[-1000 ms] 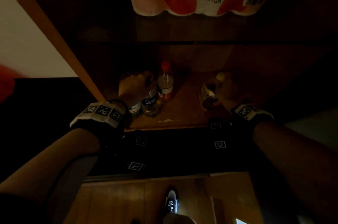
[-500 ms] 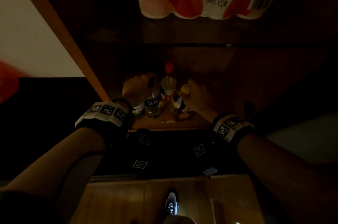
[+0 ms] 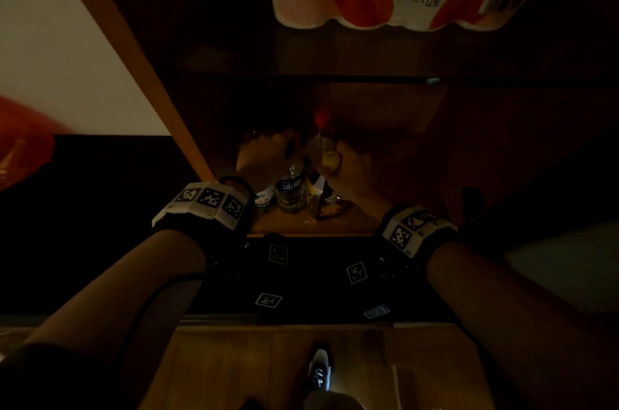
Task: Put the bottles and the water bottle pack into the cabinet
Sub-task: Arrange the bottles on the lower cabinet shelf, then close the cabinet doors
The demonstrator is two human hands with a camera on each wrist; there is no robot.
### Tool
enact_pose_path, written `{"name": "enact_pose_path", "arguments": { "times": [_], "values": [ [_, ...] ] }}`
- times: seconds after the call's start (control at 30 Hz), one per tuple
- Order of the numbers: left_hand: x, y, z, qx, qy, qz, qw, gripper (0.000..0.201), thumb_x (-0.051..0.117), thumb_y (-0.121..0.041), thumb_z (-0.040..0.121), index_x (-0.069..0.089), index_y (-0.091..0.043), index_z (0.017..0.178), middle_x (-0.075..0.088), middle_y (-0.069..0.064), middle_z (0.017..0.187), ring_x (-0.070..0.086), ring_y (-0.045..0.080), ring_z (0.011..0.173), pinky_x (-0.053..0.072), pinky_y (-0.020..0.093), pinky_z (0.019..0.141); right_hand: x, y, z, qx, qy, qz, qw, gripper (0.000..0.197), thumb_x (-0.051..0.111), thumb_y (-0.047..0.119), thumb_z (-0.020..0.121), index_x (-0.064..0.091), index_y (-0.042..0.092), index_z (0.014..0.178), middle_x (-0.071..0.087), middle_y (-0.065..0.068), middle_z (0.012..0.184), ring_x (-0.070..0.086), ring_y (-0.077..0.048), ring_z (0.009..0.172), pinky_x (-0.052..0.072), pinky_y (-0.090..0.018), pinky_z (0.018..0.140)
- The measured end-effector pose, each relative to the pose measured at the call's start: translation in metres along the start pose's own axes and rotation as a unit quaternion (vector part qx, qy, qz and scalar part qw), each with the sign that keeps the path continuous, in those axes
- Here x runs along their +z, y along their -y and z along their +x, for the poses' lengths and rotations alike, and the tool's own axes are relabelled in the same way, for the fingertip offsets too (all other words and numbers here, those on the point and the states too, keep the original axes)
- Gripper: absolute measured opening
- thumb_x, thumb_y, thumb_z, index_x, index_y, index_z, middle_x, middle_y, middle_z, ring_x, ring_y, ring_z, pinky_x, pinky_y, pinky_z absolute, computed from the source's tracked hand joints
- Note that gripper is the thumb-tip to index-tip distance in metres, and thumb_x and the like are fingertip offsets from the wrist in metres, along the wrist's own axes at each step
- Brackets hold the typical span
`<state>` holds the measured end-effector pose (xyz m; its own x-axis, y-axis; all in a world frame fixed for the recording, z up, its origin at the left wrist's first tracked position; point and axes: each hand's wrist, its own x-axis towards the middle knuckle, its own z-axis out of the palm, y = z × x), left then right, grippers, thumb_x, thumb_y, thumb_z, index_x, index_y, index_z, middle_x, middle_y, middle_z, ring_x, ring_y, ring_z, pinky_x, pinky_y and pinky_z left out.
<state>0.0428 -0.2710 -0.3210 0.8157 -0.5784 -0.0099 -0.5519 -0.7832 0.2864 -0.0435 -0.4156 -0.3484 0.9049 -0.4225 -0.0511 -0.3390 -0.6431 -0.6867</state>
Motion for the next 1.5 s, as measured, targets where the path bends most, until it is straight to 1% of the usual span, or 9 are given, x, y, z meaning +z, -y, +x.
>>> {"name": "enact_pose_path", "arguments": {
  "times": [0.17,0.47,0.63,0.93,1.0,1.13,1.23,1.33,1.5],
  "values": [
    [0.0,-0.003,0.001,0.0,0.001,0.014,1.0,0.039,0.041,-0.047,0.097,0.051,-0.021,0.125,0.066,0.01,0.11,0.063,0.031,0.093,0.04,0.032,0.068,0.001,-0.005,-0.003,0.01,-0.011,0.027,1.0,0.037,0.073,0.035,0.08,0.061,0.01,0.103,0.069,-0.012,0.099,0.066,-0.031,0.091,0.053,-0.038,0.072],
    [-0.009,0.007,-0.003,-0.01,0.037,-0.117,0.992,0.052,0.059,-0.045,0.086,0.046,-0.017,0.128,0.05,0.011,0.132,0.049,0.033,0.119,0.045,0.047,0.093,-0.008,-0.01,-0.007,0.052,0.082,0.125,0.987,0.049,0.071,0.014,0.083,0.046,0.003,0.124,0.055,-0.014,0.125,0.058,-0.028,0.109,0.05,-0.027,0.068],
    [-0.011,0.013,-0.024,0.009,0.005,-0.128,0.992,0.051,0.056,-0.029,0.092,0.039,-0.019,0.139,0.045,0.009,0.137,0.048,0.032,0.122,0.042,0.038,0.091,0.002,-0.006,-0.014,0.059,0.056,0.143,0.986,0.038,0.066,0.001,0.084,0.046,0.004,0.116,0.054,-0.018,0.121,0.053,-0.037,0.118,0.044,-0.056,0.1],
    [-0.031,0.029,-0.074,0.082,0.045,-0.147,0.985,0.06,0.051,-0.019,0.094,0.026,-0.025,0.148,0.025,0.002,0.155,0.034,0.025,0.14,0.036,0.037,0.109,0.017,0.009,-0.035,0.13,0.017,0.114,0.985,0.051,0.062,0.015,0.088,0.041,0.008,0.133,0.054,-0.016,0.132,0.054,-0.037,0.12,0.045,-0.051,0.1],
    [-0.035,0.031,-0.087,0.083,0.07,-0.156,0.982,0.055,0.049,-0.018,0.095,0.031,-0.024,0.146,0.03,0.004,0.153,0.032,0.026,0.141,0.034,0.037,0.109,0.009,0.027,-0.061,0.149,0.027,0.104,0.983,0.049,0.055,0.015,0.093,0.038,0.011,0.139,0.055,-0.01,0.13,0.055,-0.027,0.112,0.045,-0.038,0.09],
    [-0.041,0.04,-0.113,0.076,0.169,-0.212,0.959,0.039,0.044,-0.021,0.099,0.045,-0.018,0.138,0.045,0.006,0.144,0.048,0.025,0.126,0.043,0.033,0.096,-0.003,0.044,-0.113,0.159,0.06,0.097,0.981,0.028,0.049,0.017,0.098,0.057,0.01,0.123,0.052,0.002,0.085,0.051,-0.014,0.078,0.042,-0.031,0.077],
    [-0.039,0.034,-0.139,0.076,0.244,-0.251,0.934,0.03,0.044,-0.023,0.1,0.057,-0.014,0.126,0.057,0.003,0.129,0.056,0.017,0.106,0.047,0.022,0.08,-0.001,0.041,-0.148,0.212,0.095,0.125,0.965,0.017,0.05,0.022,0.098,0.062,0.016,0.107,0.057,-0.005,0.094,0.059,-0.02,0.088,0.048,-0.034,0.08],
    [-0.033,0.013,-0.158,0.092,0.258,-0.259,0.926,0.024,0.049,-0.024,0.098,0.064,-0.015,0.115,0.064,0.003,0.117,0.063,0.021,0.104,0.05,0.037,0.092,-0.005,0.042,-0.185,0.24,0.156,0.182,0.941,0.035,0.045,0.023,0.101,0.05,0.003,0.13,0.059,-0.005,0.092,0.055,-0.013,0.072,0.044,-0.022,0.067],
    [-0.041,-0.055,-0.178,0.165,0.224,-0.338,0.899,0.017,0.05,-0.015,0.096,0.066,-0.014,0.101,0.07,0.011,0.102,0.068,0.024,0.096,0.054,0.044,0.093,-0.038,0.046,-0.225,0.213,0.138,0.197,0.947,0.034,0.046,0.019,0.101,0.05,0.002,0.13,0.059,-0.003,0.085,0.054,-0.014,0.068,0.042,-0.021,0.063]
  ]
}}
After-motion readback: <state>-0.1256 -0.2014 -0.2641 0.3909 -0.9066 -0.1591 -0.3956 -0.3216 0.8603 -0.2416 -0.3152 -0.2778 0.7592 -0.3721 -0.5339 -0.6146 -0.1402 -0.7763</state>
